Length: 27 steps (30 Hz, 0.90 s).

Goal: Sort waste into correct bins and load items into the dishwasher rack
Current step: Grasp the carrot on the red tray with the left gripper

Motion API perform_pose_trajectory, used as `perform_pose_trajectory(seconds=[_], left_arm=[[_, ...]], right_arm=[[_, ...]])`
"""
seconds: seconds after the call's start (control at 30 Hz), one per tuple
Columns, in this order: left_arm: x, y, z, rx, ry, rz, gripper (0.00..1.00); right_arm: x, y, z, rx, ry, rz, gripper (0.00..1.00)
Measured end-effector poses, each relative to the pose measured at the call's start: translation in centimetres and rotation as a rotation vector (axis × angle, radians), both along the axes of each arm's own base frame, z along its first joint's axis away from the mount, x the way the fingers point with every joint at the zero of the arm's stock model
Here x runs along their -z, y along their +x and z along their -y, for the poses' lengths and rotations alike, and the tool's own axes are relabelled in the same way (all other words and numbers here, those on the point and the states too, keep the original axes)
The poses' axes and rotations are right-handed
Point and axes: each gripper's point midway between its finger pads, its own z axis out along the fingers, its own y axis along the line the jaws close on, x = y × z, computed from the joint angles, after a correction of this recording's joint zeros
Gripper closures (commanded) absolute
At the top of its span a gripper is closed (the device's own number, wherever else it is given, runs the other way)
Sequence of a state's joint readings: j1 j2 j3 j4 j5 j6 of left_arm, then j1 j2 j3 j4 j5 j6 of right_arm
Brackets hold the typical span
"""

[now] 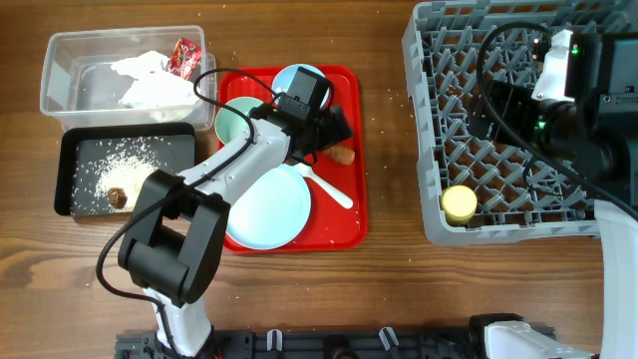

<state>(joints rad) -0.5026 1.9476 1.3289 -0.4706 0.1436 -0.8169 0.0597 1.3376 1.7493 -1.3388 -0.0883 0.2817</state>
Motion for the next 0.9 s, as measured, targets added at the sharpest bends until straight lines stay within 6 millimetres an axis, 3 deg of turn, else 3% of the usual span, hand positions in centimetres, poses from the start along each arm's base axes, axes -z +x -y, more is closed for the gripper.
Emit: perform_pose_trajectory(seconds=[0.37,0.47,0.77,0.9], left_arm=[[3.0,-1.2,2.0,0.042,0.041,-0.037,0.62],[3.7,-1.5,2.4,0.05,0.051,-0.048,0.84],[3.3,-2.6,1.8,0.082,0.093,-0.094,0.9],[2.2,-5.2,0.0,0.159,0.182,-0.178,0.94]], right_arm=[[0.2,-0.3,0.1,-0.005,-0.009,-0.013,0.08],[0.4,-0.5,0.1,-0.017,-0.018,-0.026,0.08],[0.6,-0.8,0.1,-0.041,-0.036,-0.036,0.08],[0.7,-0.8,0.1,-0.041,-0.036,-0.038,0.07]])
